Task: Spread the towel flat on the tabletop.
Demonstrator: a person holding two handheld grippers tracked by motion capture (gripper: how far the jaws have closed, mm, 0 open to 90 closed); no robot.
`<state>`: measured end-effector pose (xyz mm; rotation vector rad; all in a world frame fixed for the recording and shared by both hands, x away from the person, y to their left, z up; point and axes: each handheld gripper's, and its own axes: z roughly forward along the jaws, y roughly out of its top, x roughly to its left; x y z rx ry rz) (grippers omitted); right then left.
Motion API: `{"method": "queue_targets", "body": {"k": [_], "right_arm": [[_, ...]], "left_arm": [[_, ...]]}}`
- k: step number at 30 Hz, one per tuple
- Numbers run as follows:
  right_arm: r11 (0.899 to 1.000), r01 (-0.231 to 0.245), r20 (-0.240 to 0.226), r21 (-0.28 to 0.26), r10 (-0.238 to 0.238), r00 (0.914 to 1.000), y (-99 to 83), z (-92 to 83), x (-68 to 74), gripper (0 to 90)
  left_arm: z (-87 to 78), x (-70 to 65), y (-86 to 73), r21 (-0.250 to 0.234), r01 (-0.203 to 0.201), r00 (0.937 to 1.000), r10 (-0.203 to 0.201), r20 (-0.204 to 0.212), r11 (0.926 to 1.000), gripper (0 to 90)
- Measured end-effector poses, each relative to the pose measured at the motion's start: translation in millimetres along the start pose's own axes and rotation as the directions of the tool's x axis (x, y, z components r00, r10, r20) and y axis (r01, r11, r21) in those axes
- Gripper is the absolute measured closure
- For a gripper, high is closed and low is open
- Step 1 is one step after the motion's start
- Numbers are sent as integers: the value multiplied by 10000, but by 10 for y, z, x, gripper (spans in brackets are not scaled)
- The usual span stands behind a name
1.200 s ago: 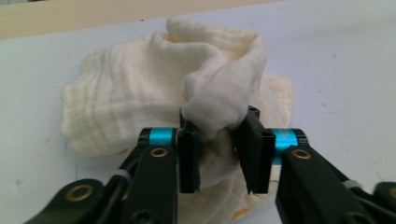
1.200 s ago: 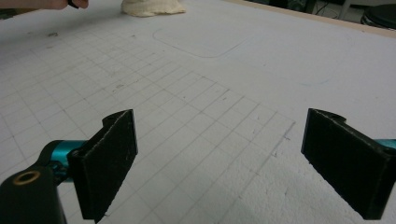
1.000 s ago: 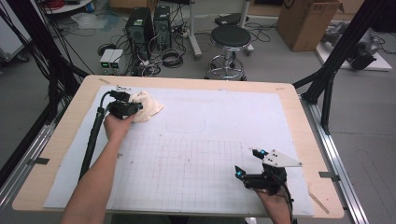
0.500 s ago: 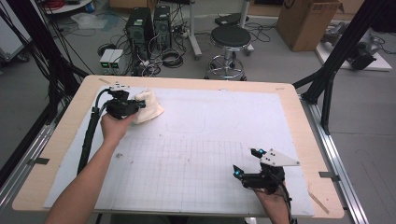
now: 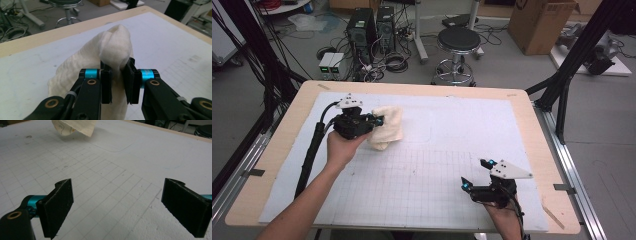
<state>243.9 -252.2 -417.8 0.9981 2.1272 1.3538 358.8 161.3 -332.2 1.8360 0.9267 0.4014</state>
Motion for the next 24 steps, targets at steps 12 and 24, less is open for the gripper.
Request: {"method": "queue_targets", "body": {"k": [12,24], "right_arm": [[9999,154,63,-21,-154,9999,-5,-21,4,101],[9999,128,100,12,-128,9999,-18,-48,3,101]], "left_arm": [[70,-641,-72,-50,-324,9910,328,1299,9995,776],[356,-1007,-236,499,-374,9768,259,2124,9981,772]]}}
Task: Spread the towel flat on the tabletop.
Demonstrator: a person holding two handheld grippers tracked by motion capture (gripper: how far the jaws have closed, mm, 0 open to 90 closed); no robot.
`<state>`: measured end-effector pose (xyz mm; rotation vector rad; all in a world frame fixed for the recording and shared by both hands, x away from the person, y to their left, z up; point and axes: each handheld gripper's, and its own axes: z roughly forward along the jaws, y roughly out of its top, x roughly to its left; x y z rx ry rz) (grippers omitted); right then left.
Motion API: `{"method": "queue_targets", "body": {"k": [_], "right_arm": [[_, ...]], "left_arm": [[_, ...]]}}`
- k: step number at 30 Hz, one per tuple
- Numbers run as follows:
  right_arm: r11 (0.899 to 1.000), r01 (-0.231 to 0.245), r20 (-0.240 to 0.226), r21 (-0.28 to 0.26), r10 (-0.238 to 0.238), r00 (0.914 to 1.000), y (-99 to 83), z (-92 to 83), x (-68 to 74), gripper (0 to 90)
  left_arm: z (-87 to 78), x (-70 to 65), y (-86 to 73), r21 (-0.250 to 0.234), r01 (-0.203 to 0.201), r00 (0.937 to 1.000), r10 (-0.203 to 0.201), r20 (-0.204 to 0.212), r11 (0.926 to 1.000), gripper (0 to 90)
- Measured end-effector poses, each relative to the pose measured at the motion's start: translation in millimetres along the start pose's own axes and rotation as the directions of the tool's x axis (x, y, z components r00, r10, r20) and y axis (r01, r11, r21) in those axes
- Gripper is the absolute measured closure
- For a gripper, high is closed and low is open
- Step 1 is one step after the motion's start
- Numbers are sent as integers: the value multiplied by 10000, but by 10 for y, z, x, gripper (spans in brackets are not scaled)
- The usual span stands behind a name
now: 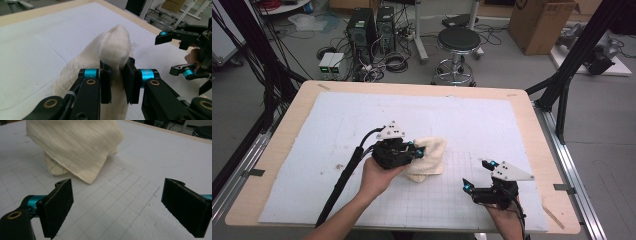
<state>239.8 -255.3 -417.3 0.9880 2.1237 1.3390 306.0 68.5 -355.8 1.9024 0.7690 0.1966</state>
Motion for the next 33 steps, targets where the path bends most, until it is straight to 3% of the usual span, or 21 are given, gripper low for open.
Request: {"method": "queue_targets", "body": {"k": [5,11,14,18,23,26,29,33], "right_arm": [[9999,60,-49,124,-59,10000,-3,22,6,101],[9990,230,-234,370,-221,9995,-5,68,28,101],[9987,245,-305,451,-231,9993,-3,81,41,101],[9978,311,-533,590,-279,9982,-2,112,52,120],[9972,414,-893,624,-357,9954,30,143,83,148],[9963,543,-982,670,-476,9940,96,181,106,171],[9953,742,-1181,616,-666,9908,175,229,135,210],[9938,947,-1403,591,-856,9864,267,342,150,269]], "left_arm": [[140,112,-100,388,198,9989,-181,-444,9991,766],[302,279,-188,956,241,9922,-121,-1241,9951,752],[374,341,-246,1250,344,9901,-167,-1394,9916,745],[399,414,-338,1249,610,9905,-446,-1301,9903,684],[280,375,-280,743,334,9936,-251,-1105,9967,482],[153,349,-239,487,88,9936,-32,-1130,9988,416],[-6,347,-246,208,-84,9929,108,-1184,9997,387],[-249,384,-338,-231,-40,9922,11,-1248,9997,385]]}}
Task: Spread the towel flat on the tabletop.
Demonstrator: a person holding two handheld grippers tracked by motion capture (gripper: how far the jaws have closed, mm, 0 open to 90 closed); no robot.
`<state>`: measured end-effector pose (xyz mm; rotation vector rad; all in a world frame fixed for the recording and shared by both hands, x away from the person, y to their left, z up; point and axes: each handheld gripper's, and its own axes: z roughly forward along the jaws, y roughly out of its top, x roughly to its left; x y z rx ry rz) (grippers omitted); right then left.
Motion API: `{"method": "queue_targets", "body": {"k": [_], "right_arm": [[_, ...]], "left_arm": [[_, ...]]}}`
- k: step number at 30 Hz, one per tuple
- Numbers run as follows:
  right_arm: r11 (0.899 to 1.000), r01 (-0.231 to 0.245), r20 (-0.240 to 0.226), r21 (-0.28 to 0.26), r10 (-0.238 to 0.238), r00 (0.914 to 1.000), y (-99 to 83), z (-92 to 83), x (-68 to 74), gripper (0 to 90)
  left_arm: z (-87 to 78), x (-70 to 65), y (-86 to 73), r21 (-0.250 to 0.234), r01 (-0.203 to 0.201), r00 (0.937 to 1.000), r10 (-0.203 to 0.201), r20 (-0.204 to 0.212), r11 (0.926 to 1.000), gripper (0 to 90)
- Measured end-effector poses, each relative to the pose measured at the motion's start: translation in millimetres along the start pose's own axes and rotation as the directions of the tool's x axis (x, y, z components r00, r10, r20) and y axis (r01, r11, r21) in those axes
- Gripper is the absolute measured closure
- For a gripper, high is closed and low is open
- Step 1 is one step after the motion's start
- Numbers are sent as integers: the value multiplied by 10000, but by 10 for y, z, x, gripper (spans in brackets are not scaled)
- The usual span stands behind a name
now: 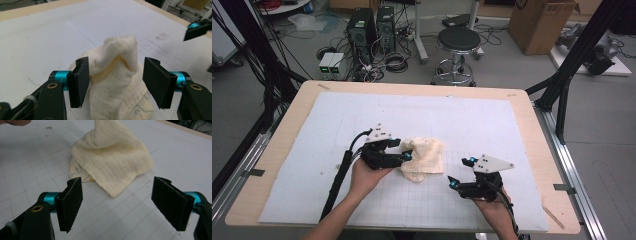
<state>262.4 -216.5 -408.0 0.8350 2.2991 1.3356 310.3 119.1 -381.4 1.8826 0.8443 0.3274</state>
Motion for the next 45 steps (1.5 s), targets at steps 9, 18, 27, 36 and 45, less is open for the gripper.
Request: {"method": "queue_targets", "body": {"k": [9,18,27,36,45], "right_arm": [[9998,-20,-286,208,26,9996,136,245,-72,323],[9982,6,-513,597,25,9987,187,431,-110,436],[9816,95,-898,1905,78,9959,86,738,-106,551],[9727,300,-811,2303,-116,9966,52,788,-83,686],[9733,305,-1319,2275,-2,9913,50,764,-88,879]], "left_arm": [[-578,139,-285,-564,-135,9985,105,-532,9983,362],[-784,122,-498,-586,-767,9950,727,-680,9953,332],[-726,160,-643,-241,-889,9943,873,-617,9957,329],[-673,181,-687,5,-990,9928,988,-673,9951,329],[-676,189,-693,6,-1043,9923,1041,-677,9945,330]]}}
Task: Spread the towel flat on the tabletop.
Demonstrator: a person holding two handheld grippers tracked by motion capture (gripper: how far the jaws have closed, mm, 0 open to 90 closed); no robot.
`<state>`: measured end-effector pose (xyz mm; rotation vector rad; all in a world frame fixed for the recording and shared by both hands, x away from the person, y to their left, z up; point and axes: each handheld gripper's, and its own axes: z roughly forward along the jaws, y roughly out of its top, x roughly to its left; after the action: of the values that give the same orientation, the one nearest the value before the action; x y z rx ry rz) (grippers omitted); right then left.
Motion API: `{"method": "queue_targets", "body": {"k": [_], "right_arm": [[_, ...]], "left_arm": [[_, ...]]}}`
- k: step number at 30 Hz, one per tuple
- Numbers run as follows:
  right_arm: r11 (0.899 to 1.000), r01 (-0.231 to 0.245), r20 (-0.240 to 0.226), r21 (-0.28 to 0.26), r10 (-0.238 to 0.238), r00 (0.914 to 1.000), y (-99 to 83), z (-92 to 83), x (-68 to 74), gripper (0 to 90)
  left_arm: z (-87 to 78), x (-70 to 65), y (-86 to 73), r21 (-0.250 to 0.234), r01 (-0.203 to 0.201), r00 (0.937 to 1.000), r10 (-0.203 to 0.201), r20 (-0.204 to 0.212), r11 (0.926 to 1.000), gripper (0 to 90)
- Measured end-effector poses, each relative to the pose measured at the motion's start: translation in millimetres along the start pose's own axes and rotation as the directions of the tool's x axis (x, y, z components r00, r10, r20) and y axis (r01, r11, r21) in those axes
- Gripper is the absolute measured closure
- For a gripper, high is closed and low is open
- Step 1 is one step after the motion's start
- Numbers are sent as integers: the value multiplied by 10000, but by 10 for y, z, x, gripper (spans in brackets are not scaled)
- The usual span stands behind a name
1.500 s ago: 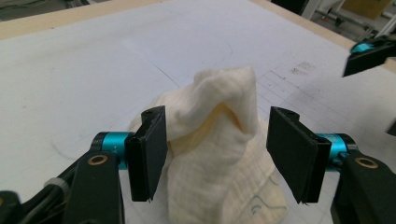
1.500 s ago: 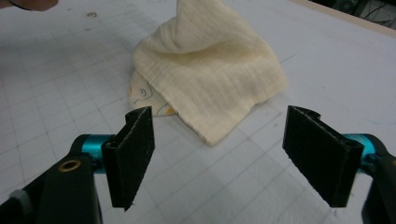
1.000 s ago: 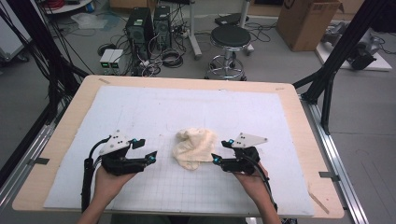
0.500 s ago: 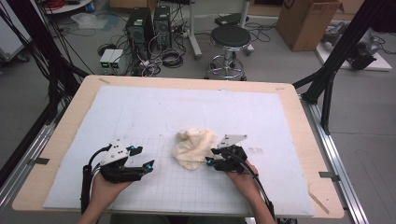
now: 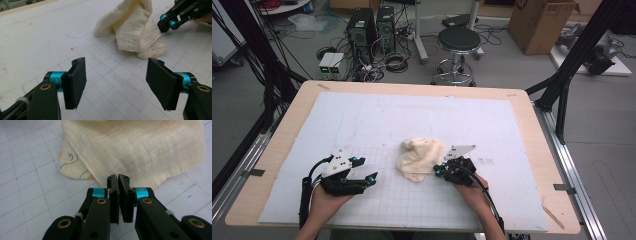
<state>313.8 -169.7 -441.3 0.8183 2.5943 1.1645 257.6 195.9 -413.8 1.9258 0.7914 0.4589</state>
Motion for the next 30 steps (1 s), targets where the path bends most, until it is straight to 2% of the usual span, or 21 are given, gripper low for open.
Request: {"method": "queue_targets", "body": {"k": [3,9,12,17,23,25,28,30], "right_arm": [[9997,-137,-122,-184,134,9998,1,-45,1,881],[9987,47,-123,-512,-54,9999,21,-173,58,881],[9962,174,-64,-849,-180,9998,17,-315,121,882],[9940,324,220,-1047,-302,9993,-44,-544,185,881],[9981,241,502,-573,-212,9985,-245,-688,212,881],[9989,199,630,-424,-172,9979,-317,-739,214,881],[9993,44,748,-363,-17,9972,-416,-819,201,881],[9996,-43,798,-265,64,9968,-478,-857,184,881]], "left_arm": [[-2,8,-2,-16,-5,10000,5,14,10000,330],[-7,9,-3,-56,-39,10000,39,32,10000,333],[-17,15,-2,-139,10,10000,-10,0,9999,335],[-20,15,-2,-182,83,9999,-82,66,9998,336],[-11,6,5,-353,221,9995,-214,212,9991,339],[-1,5,10,-450,384,9989,-372,280,9982,342],[16,-22,26,-575,524,9972,-491,572,9970,365],[40,-57,39,-570,450,9967,-410,706,9974,387]]}}
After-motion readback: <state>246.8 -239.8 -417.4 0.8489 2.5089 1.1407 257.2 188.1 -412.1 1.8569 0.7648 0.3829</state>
